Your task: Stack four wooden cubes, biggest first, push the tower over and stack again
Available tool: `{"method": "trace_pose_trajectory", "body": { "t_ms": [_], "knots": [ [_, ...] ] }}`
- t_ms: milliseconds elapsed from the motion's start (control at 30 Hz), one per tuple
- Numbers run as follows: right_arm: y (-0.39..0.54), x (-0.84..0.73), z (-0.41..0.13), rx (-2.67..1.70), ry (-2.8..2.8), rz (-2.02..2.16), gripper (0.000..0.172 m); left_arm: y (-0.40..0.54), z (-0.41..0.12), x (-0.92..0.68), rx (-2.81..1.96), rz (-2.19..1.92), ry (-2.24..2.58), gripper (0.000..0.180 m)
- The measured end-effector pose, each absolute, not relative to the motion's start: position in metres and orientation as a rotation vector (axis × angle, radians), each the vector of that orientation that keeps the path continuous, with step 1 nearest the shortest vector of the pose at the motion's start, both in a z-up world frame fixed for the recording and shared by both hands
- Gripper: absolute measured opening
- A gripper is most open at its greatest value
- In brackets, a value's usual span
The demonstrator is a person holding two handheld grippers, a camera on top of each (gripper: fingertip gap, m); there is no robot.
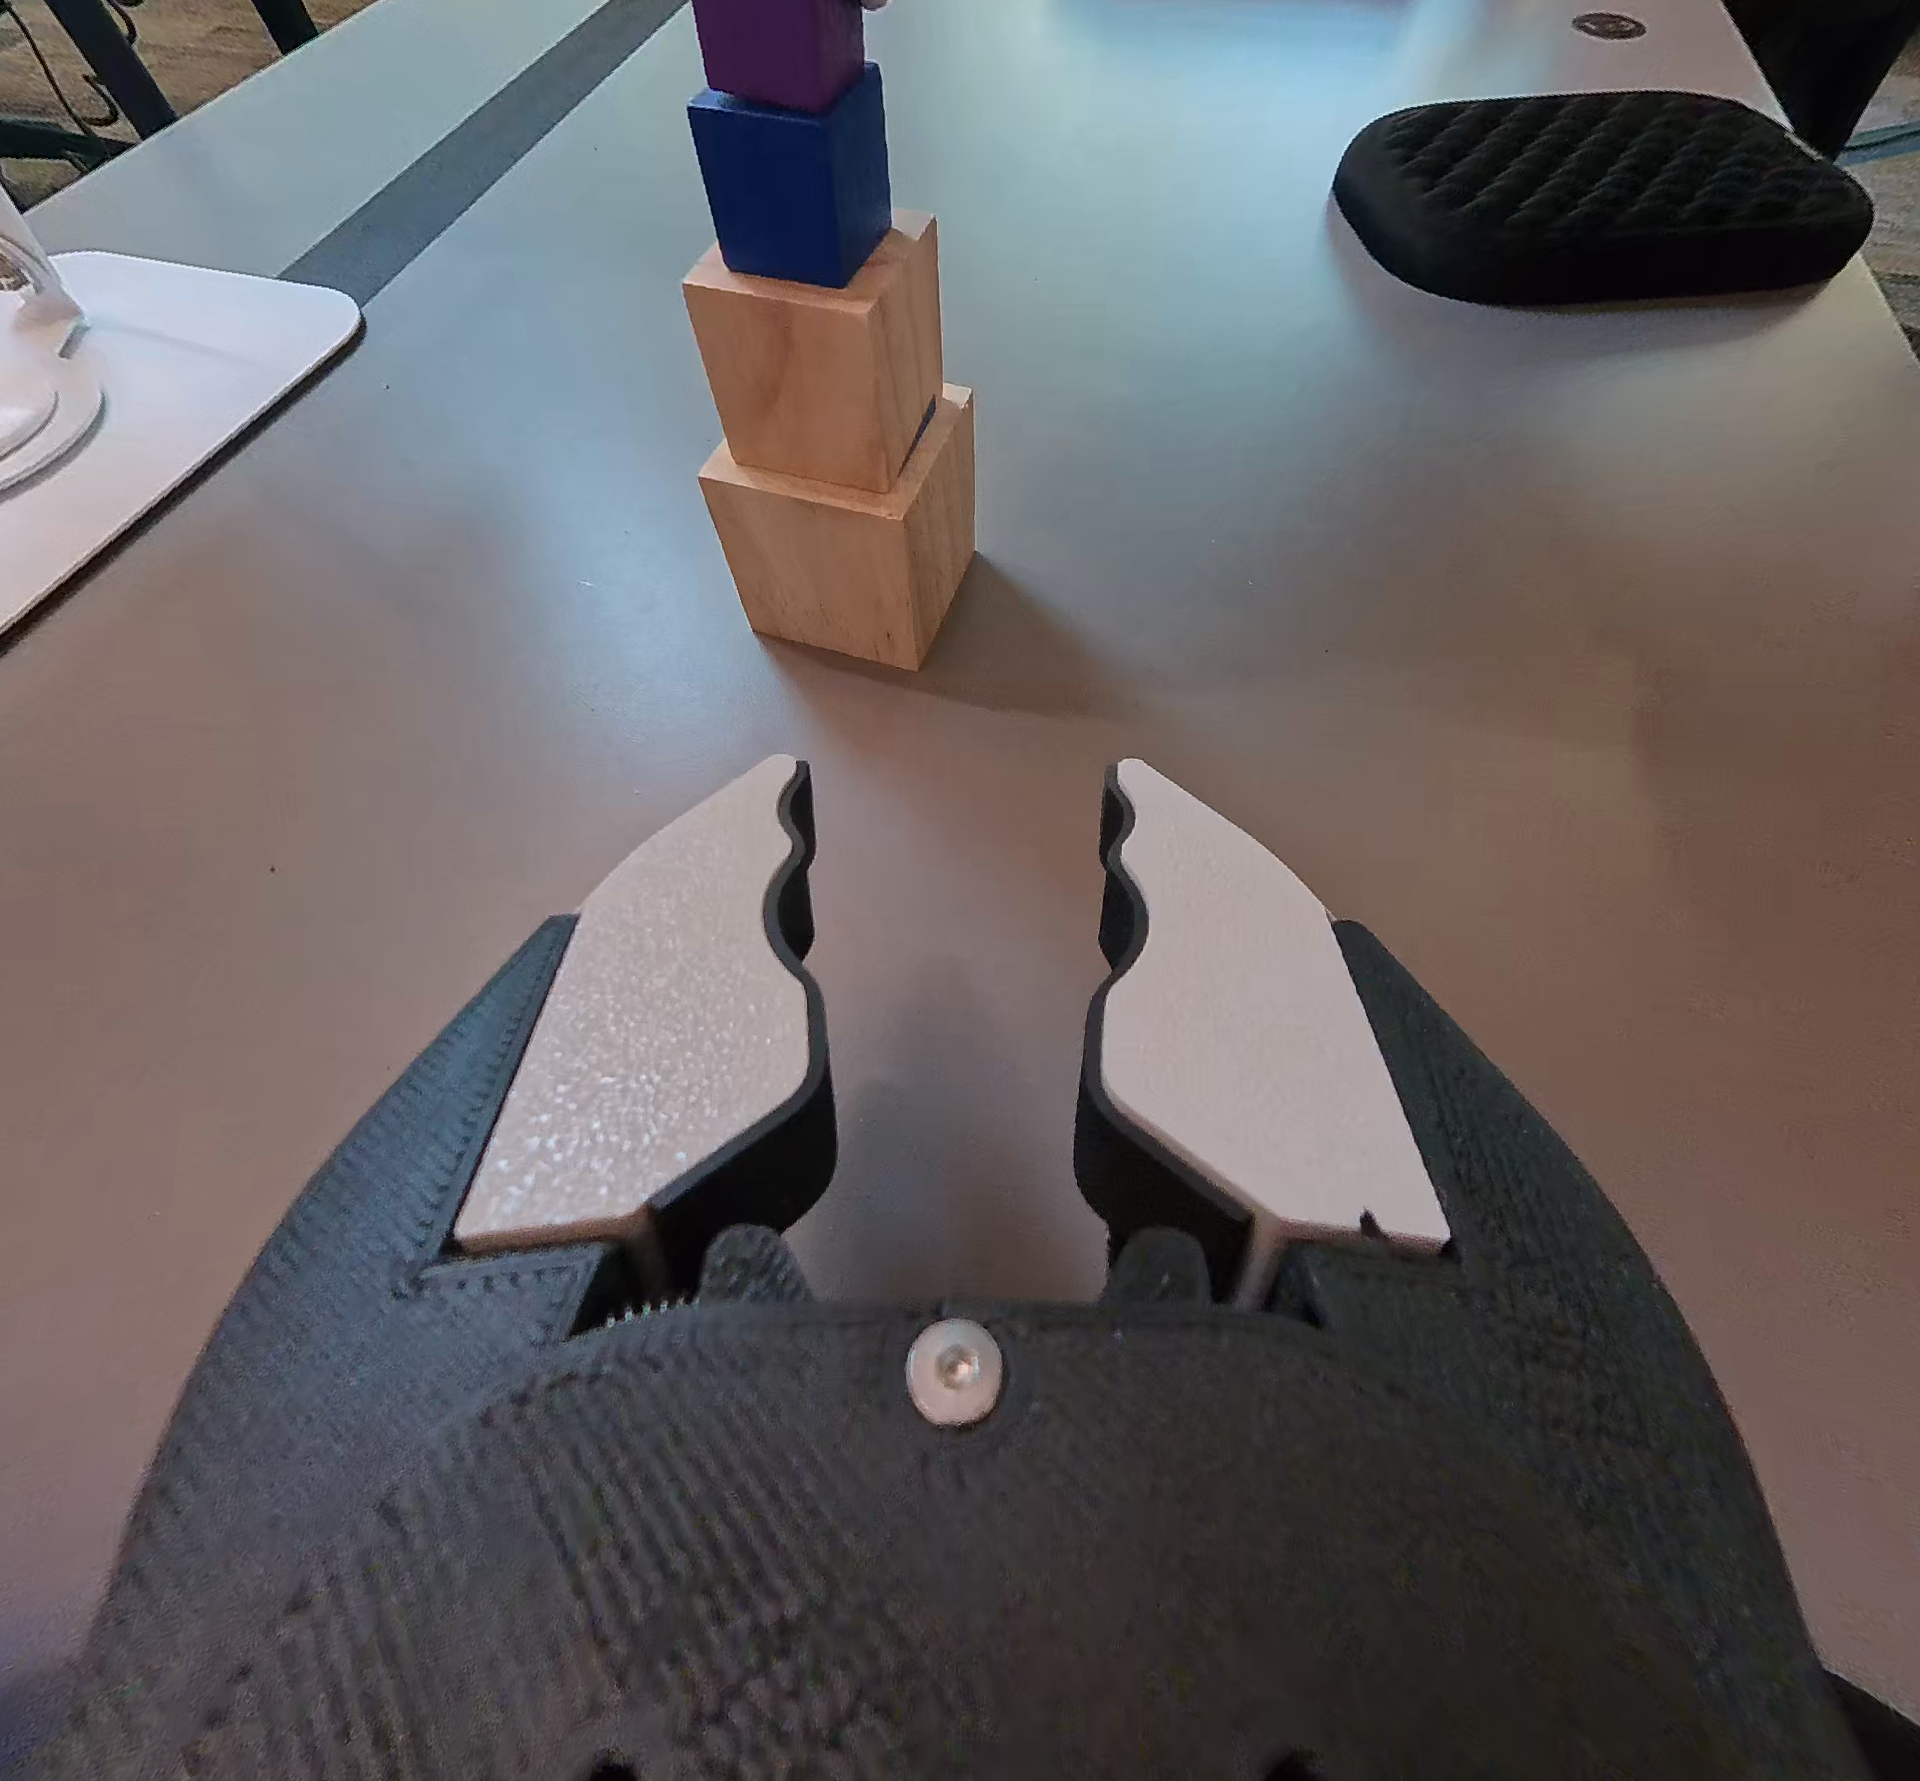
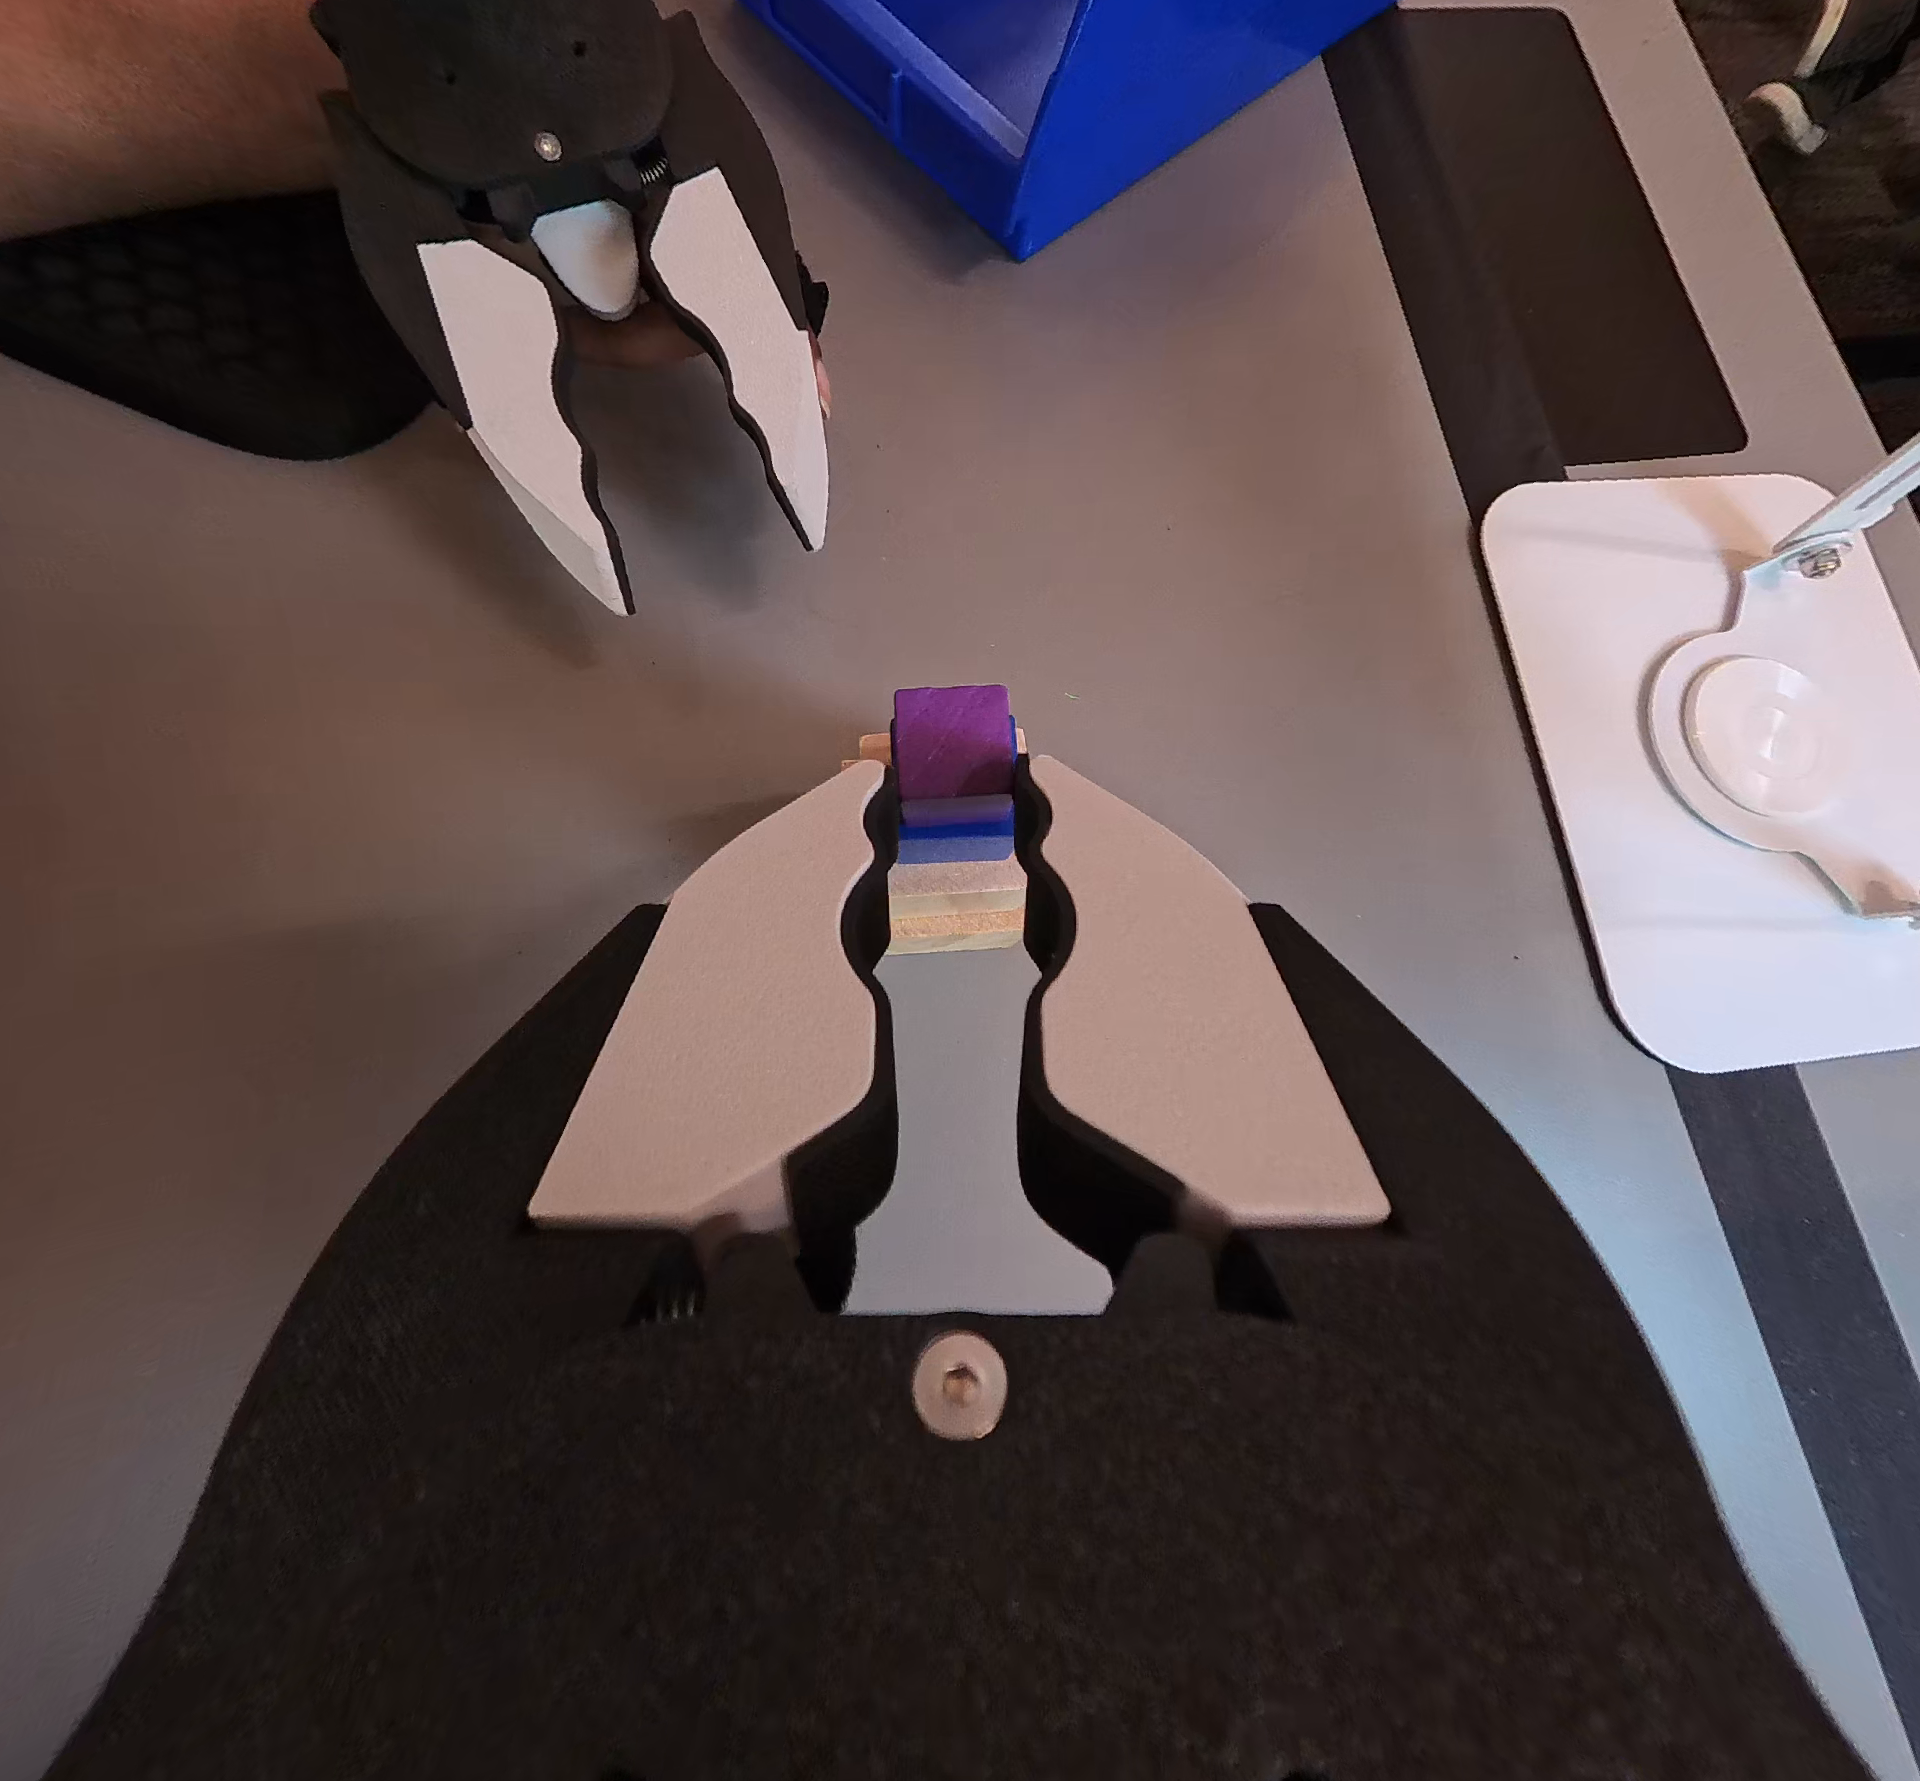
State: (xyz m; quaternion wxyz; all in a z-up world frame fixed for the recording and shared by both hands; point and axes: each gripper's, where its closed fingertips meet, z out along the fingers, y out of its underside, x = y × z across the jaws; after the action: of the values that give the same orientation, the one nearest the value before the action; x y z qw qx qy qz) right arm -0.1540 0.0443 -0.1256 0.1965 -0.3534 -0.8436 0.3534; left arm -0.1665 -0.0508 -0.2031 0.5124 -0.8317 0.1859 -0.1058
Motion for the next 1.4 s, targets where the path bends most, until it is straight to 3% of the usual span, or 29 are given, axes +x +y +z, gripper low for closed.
{"method": "trace_pose_trajectory", "body": {
  "t_ms": [800, 1000, 1167, 1400],
  "knots": [
    [0.046, -0.154, -0.126, -0.994, -2.343, 0.983, 0.027, -0.051, -0.207, -0.165, -2.016, -0.261, 0.453, 0.053],
    [0.044, -0.152, -0.103, -0.901, -2.23, 1.098, 0.03, -0.048, -0.199, -0.17, -1.976, -0.228, 0.434, 0.053],
    [0.052, -0.141, -0.082, -0.875, -2.064, 1.215, 0.043, -0.046, -0.185, -0.179, -1.911, -0.191, 0.38, 0.053],
    [0.079, -0.117, -0.109, -0.984, -1.96, 1.218, 0.058, -0.041, -0.171, -0.193, -1.83, -0.115, 0.304, 0.052]
  ]
}}
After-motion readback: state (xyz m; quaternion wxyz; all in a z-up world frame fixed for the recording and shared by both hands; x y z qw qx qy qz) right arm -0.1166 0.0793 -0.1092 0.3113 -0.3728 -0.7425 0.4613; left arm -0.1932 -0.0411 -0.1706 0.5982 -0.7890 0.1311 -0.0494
